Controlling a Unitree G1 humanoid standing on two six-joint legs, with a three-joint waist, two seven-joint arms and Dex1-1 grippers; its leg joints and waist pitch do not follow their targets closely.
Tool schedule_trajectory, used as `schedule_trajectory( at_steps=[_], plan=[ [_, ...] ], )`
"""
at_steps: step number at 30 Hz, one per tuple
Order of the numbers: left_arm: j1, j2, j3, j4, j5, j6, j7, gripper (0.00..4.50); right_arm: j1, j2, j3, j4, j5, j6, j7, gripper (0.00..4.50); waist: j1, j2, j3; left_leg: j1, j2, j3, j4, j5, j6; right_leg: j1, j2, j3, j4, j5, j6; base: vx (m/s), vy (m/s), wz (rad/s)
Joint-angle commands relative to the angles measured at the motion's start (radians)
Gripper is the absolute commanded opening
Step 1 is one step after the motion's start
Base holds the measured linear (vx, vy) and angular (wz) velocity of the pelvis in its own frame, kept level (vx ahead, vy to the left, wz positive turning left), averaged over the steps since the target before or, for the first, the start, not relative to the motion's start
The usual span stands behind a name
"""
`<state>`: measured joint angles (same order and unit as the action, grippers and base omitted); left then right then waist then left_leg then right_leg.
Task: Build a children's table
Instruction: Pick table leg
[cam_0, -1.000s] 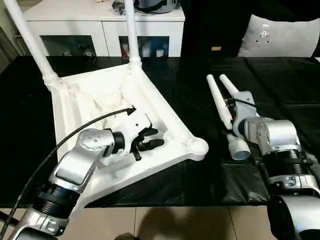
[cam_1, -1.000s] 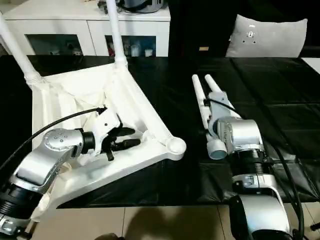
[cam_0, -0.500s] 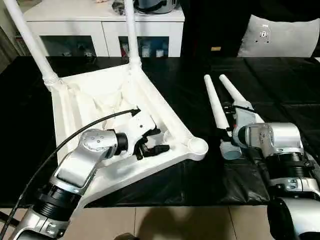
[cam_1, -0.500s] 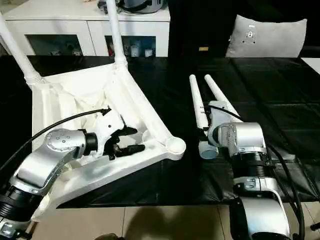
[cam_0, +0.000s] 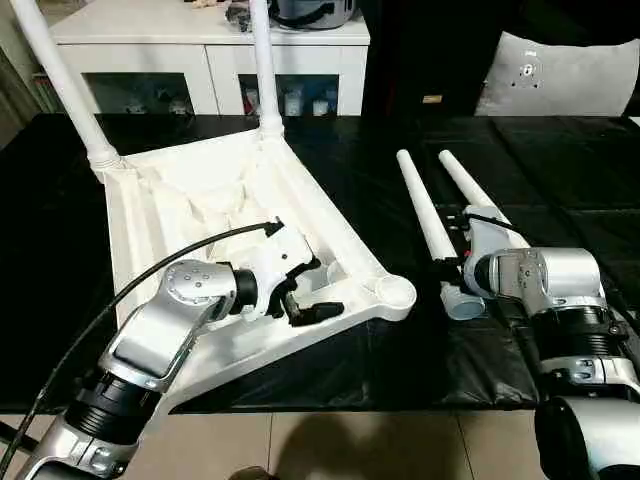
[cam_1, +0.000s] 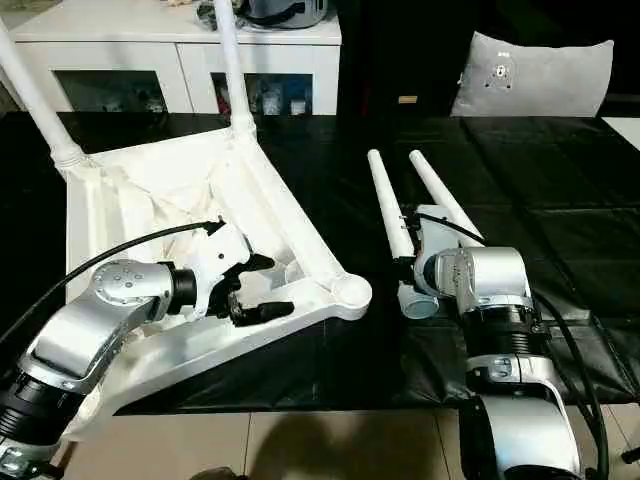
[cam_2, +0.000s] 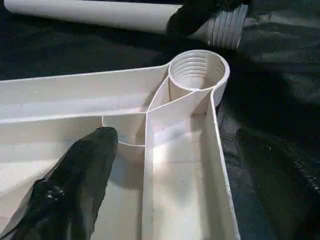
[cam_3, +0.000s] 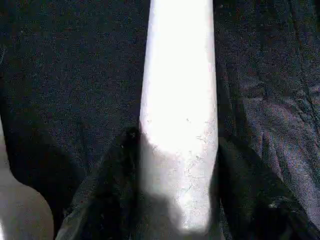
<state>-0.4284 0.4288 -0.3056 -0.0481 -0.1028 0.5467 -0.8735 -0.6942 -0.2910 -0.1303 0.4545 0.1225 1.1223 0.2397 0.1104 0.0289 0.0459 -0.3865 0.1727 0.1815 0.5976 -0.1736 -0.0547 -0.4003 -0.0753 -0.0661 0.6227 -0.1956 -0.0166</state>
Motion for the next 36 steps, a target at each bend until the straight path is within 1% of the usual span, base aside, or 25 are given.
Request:
schedule_trajectory(
  at_steps=[1, 4, 7, 10, 11, 13, 14, 15, 16, 17, 18, 19, 20, 21, 22, 23, 24, 25, 26, 27, 29, 31, 33, 35, 36],
  plan=[
    [0.002, 0.008, -0.005, -0.022, 0.001, 0.009, -0.005, 4.50, 0.021, 0.004, -0.010, 0.018, 0.011, -0.004, -0.003, 1.93, -0.001, -0.008, -0.063, 0.023, 0.048, -0.020, -0.072, -0.167, -0.036, 0.046, -0.071, 0.050, -0.074, -0.183, -0.149, 0.000, 0.000, 0.00],
    [-0.001, 0.009, -0.004, -0.024, 0.001, 0.008, -0.003, 4.50, 0.024, 0.005, -0.025, 0.016, 0.011, -0.017, -0.012, 1.93, 0.000, -0.011, -0.064, 0.022, 0.048, -0.019, -0.071, -0.163, -0.035, 0.046, -0.071, 0.050, -0.074, -0.181, -0.149, 0.000, 0.000, 0.00],
    [-0.003, 0.009, -0.001, -0.027, 0.005, 0.004, 0.011, 4.50, 0.020, 0.009, -0.053, 0.007, 0.018, -0.037, -0.024, 1.93, 0.000, -0.010, -0.064, 0.024, 0.048, -0.020, -0.072, -0.166, -0.035, 0.045, -0.072, 0.050, -0.075, -0.190, -0.147, 0.000, 0.000, 0.00],
    [-0.017, -0.031, 0.044, -0.020, -0.024, -0.003, 0.046, 4.50, 0.017, 0.036, -0.123, -0.032, 0.084, -0.173, 0.009, 1.93, 0.000, -0.010, -0.065, 0.022, 0.048, -0.019, -0.070, -0.168, -0.030, 0.046, -0.075, 0.051, -0.075, -0.187, -0.148, 0.000, 0.000, 0.00],
    [-0.020, -0.036, 0.049, -0.017, -0.026, -0.004, 0.052, 4.50, 0.018, 0.039, -0.129, -0.036, 0.092, -0.188, 0.016, 1.93, 0.000, -0.010, -0.065, 0.021, 0.049, -0.018, -0.069, -0.165, -0.025, 0.046, -0.074, 0.050, -0.074, -0.178, -0.153, 0.000, 0.000, 0.00],
    [-0.052, -0.087, 0.098, 0.015, -0.044, -0.005, 0.113, 4.50, 0.025, 0.065, -0.176, -0.076, 0.156, -0.312, 0.084, 1.92, 0.001, -0.014, -0.068, 0.018, 0.049, -0.017, -0.065, -0.158, -0.013, 0.049, -0.076, 0.050, -0.072, -0.153, -0.158, 0.000, 0.000, 0.00],
    [-0.085, -0.137, 0.139, 0.053, -0.054, -0.010, 0.178, 4.50, 0.037, 0.087, -0.200, -0.120, 0.212, -0.373, 0.159, 1.91, 0.003, -0.012, -0.069, 0.017, 0.048, -0.017, -0.064, -0.145, 0.000, 0.050, -0.074, 0.049, -0.069, -0.128, -0.163, 0.000, 0.000, 0.00],
    [-0.089, -0.143, 0.143, 0.057, -0.056, -0.010, 0.186, 4.50, 0.039, 0.090, -0.202, -0.125, 0.219, -0.377, 0.168, 1.91, 0.002, -0.013, -0.068, 0.016, 0.047, -0.016, -0.064, -0.147, 0.008, 0.050, -0.072, 0.049, -0.069, -0.120, -0.164, 0.000, 0.000, 0.00],
    [-0.109, -0.180, 0.173, 0.075, -0.076, 0.001, 0.223, 4.50, 0.049, 0.106, -0.213, -0.166, 0.264, -0.382, 0.223, 1.91, 0.005, -0.013, -0.070, 0.016, 0.049, -0.020, -0.064, -0.130, 0.021, 0.052, -0.073, 0.047, -0.067, -0.103, -0.167, 0.000, 0.000, 0.00],
    [-0.118, -0.197, 0.187, 0.082, -0.088, 0.007, 0.238, 4.50, 0.053, 0.115, -0.221, -0.187, 0.292, -0.377, 0.251, 1.91, 0.004, -0.015, -0.069, 0.014, 0.047, -0.017, -0.061, -0.124, 0.038, 0.054, -0.070, 0.047, -0.068, -0.087, -0.172, 0.000, 0.000, 0.00],
    [-0.120, -0.202, 0.191, 0.083, -0.092, 0.009, 0.240, 4.50, 0.054, 0.118, -0.224, -0.192, 0.301, -0.372, 0.258, 1.91, 0.005, -0.016, -0.069, 0.012, 0.050, -0.020, -0.063, -0.107, 0.049, 0.054, -0.072, 0.045, -0.066, -0.084, -0.177, 0.000, 0.000, 0.00],
    [-0.143, -0.249, 0.235, 0.084, -0.144, 0.033, 0.264, 4.50, 0.069, 0.139, -0.245, -0.245, 0.382, -0.337, 0.323, 1.91, 0.005, -0.015, -0.069, 0.014, 0.048, -0.018, -0.062, -0.105, 0.053, 0.053, -0.071, 0.046, -0.066, -0.085, -0.181, 0.000, 0.000, 0.00],
    [-0.168, -0.303, 0.293, 0.079, -0.219, 0.070, 0.287, 4.50, 0.089, 0.157, -0.255, -0.298, 0.454, -0.318, 0.385, 1.91, 0.009, -0.013, -0.070, 0.014, 0.049, -0.017, -0.058, -0.104, 0.064, 0.054, -0.074, 0.045, -0.066, -0.071, -0.200, 0.000, 0.000, 0.00],
    [-0.191, -0.348, 0.347, 0.074, -0.291, 0.102, 0.308, 4.50, 0.105, 0.168, -0.259, -0.331, 0.505, -0.308, 0.425, 1.91, 0.009, -0.016, -0.070, 0.013, 0.050, -0.015, -0.057, -0.103, 0.071, 0.055, -0.074, 0.046, -0.067, -0.067, -0.207, 0.000, 0.000, 0.00],
    [-0.211, -0.383, 0.393, 0.072, -0.355, 0.130, 0.328, 4.50, 0.116, 0.176, -0.260, -0.351, 0.538, -0.299, 0.449, 1.91, 0.019, -0.014, -0.074, 0.013, 0.050, -0.018, -0.053, -0.091, 0.081, 0.053, -0.077, 0.043, -0.064, -0.055, -0.227, 0.000, 0.000, 0.00],
    [-0.230, -0.414, 0.434, 0.074, -0.412, 0.155, 0.349, 4.50, 0.126, 0.180, -0.257, -0.364, 0.565, -0.297, 0.467, 1.91, 0.019, -0.016, -0.074, 0.011, 0.052, -0.018, -0.053, -0.083, 0.086, 0.053, -0.076, 0.042, -0.060, -0.042, -0.244, 0.000, 0.000, 0.00],
    [-0.242, -0.432, 0.459, 0.076, -0.446, 0.170, 0.362, 4.50, 0.132, 0.183, -0.255, -0.371, 0.579, -0.297, 0.477, 1.91, 0.021, -0.017, -0.071, 0.011, 0.053, -0.018, -0.053, -0.097, 0.087, 0.050, -0.075, 0.041, -0.066, -0.068, -0.244, 0.000, 0.000, 0.00],
    [-0.264, -0.459, 0.496, 0.084, -0.506, 0.190, 0.386, 4.50, 0.145, 0.185, -0.238, -0.385, 0.588, -0.298, 0.495, 1.91, 0.022, -0.021, -0.070, 0.012, 0.052, -0.017, -0.054, -0.106, 0.083, 0.051, -0.075, 0.040, -0.067, -0.087, -0.241, 0.000, 0.000, 0.00],
    [-0.273, -0.472, 0.513, 0.089, -0.530, 0.200, 0.396, 4.50, 0.150, 0.186, -0.229, -0.393, 0.591, -0.295, 0.503, 1.91, 0.024, -0.022, -0.066, 0.012, 0.051, -0.018, -0.056, -0.121, 0.076, 0.049, -0.076, 0.040, -0.074, -0.134, -0.228, 0.000, 0.000, 0.00],
    [-0.273, -0.472, 0.513, 0.089, -0.530, 0.200, 0.396, 4.50, 0.150, 0.186, -0.229, -0.393, 0.591, -0.295, 0.503, 1.91, 0.024, -0.022, -0.064, 0.010, 0.050, -0.019, -0.059, -0.128, 0.069, 0.051, -0.076, 0.041, -0.079, -0.177, -0.203, 0.000, 0.000, 0.00],
    [-0.288, -0.492, 0.539, 0.099, -0.564, 0.208, 0.418, 4.50, 0.158, 0.188, -0.218, -0.405, 0.600, -0.284, 0.514, 1.91, 0.023, -0.024, -0.061, 0.012, 0.048, -0.018, -0.060, -0.144, 0.057, 0.049, -0.076, 0.042, -0.086, -0.235, -0.171, 0.000, 0.000, 0.00],
    [-0.305, -0.518, 0.573, 0.105, -0.600, 0.220, 0.445, 4.50, 0.166, 0.185, -0.201, -0.417, 0.605, -0.269, 0.526, 1.91, 0.026, -0.024, -0.062, 0.011, 0.048, -0.019, -0.062, -0.141, 0.048, 0.049, -0.076, 0.043, -0.091, -0.260, -0.149, 0.000, 0.000, 0.00],
    [-0.313, -0.530, 0.589, 0.101, -0.613, 0.239, 0.463, 4.50, 0.175, 0.179, -0.184, -0.426, 0.612, -0.261, 0.529, 1.91, 0.030, -0.025, -0.064, 0.011, 0.051, -0.022, -0.063, -0.129, 0.041, 0.049, -0.075, 0.043, -0.087, -0.239, -0.134, 0.000, 0.000, 0.00],
    [-0.314, -0.532, 0.589, 0.097, -0.622, 0.250, 0.475, 4.50, 0.182, 0.172, -0.167, -0.430, 0.611, -0.259, 0.531, 1.91, 0.030, -0.026, -0.065, 0.012, 0.052, -0.022, -0.064, -0.121, 0.043, 0.048, -0.075, 0.043, -0.087, -0.224, -0.133, 0.000, 0.000, 0.00],
    [-0.314, -0.534, 0.590, 0.097, -0.631, 0.253, 0.480, 4.50, 0.184, 0.169, -0.159, -0.431, 0.610, -0.260, 0.533, 1.91, 0.033, -0.025, -0.067, 0.012, 0.052, -0.022, -0.063, -0.102, 0.043, 0.048, -0.075, 0.044, -0.083, -0.190, -0.136, 0.000, 0.000, 0.00]
  ],
)
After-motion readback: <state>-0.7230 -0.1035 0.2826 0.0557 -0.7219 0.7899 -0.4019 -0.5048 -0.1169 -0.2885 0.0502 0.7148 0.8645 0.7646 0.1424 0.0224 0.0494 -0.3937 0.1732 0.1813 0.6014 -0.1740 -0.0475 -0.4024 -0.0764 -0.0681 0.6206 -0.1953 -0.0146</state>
